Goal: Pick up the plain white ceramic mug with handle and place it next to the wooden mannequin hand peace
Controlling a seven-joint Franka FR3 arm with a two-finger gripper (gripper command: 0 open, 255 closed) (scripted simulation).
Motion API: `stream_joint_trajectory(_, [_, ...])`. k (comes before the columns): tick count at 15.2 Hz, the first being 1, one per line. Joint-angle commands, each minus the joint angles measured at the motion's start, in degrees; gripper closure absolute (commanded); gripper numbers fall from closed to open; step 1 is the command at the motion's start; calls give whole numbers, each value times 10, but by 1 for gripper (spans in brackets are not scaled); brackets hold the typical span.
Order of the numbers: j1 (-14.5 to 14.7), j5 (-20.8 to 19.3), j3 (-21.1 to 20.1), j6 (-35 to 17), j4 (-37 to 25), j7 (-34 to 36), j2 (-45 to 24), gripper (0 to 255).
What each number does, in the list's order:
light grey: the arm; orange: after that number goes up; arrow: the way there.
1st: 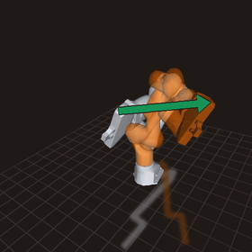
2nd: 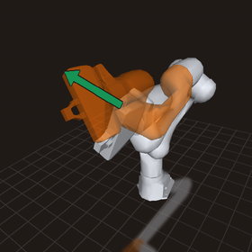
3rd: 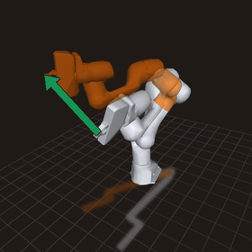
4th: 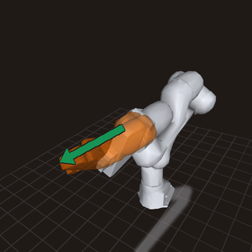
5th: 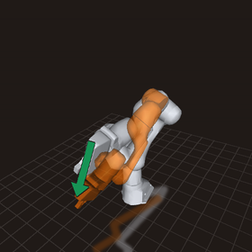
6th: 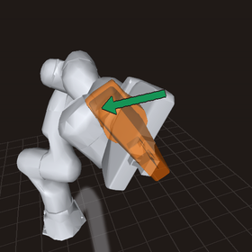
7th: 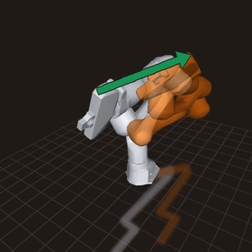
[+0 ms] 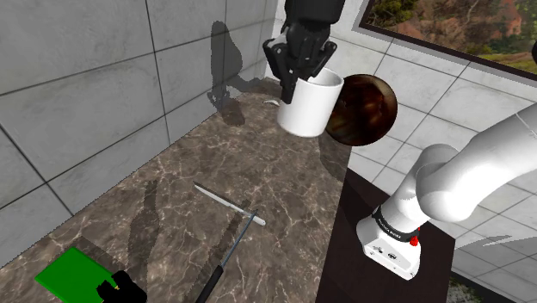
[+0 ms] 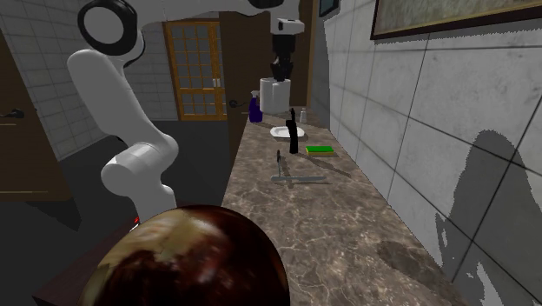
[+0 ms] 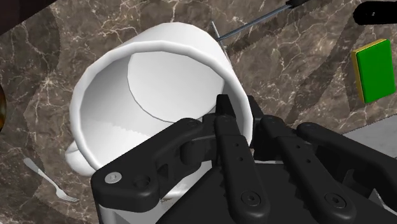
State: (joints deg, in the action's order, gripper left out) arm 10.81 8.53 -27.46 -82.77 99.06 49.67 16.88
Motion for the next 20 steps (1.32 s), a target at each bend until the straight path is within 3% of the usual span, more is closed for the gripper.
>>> stream_joint_trajectory(1, [10, 4, -23, 2, -10, 34, -5, 255])
stream_joint_trajectory(8, [40, 2, -103, 1, -55, 149, -44, 255])
stream_joint_trajectory(13, [65, -26, -172, 1, -109, 245, -103, 255])
stream_joint_trajectory(20, [68, -14, -170, -48, -47, 239, -85, 255])
